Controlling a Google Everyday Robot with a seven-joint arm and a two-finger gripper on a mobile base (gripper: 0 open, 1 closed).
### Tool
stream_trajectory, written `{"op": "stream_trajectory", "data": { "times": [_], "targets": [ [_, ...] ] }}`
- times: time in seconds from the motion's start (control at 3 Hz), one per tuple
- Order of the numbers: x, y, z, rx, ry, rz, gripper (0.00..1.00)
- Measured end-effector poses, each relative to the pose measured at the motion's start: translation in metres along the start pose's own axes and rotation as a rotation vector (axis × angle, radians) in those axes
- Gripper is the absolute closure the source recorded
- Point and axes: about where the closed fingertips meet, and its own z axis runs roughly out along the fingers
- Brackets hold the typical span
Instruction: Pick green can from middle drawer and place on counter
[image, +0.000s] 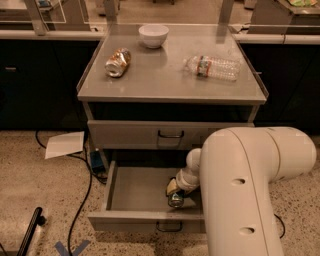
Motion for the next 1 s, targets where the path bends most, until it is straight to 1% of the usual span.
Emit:
{"op": "stream_trajectory", "data": {
  "times": [0.33,0.67,1.0],
  "targets": [
    [0.0,0.0,0.0,0.0,0.0,0.0,1.0],
    [0.0,0.001,-0.001,-0.003,0.003,0.0,1.0],
    [0.001,-0.003,-0.016,-0.061,0.018,-0.013,1.0]
  ]
}}
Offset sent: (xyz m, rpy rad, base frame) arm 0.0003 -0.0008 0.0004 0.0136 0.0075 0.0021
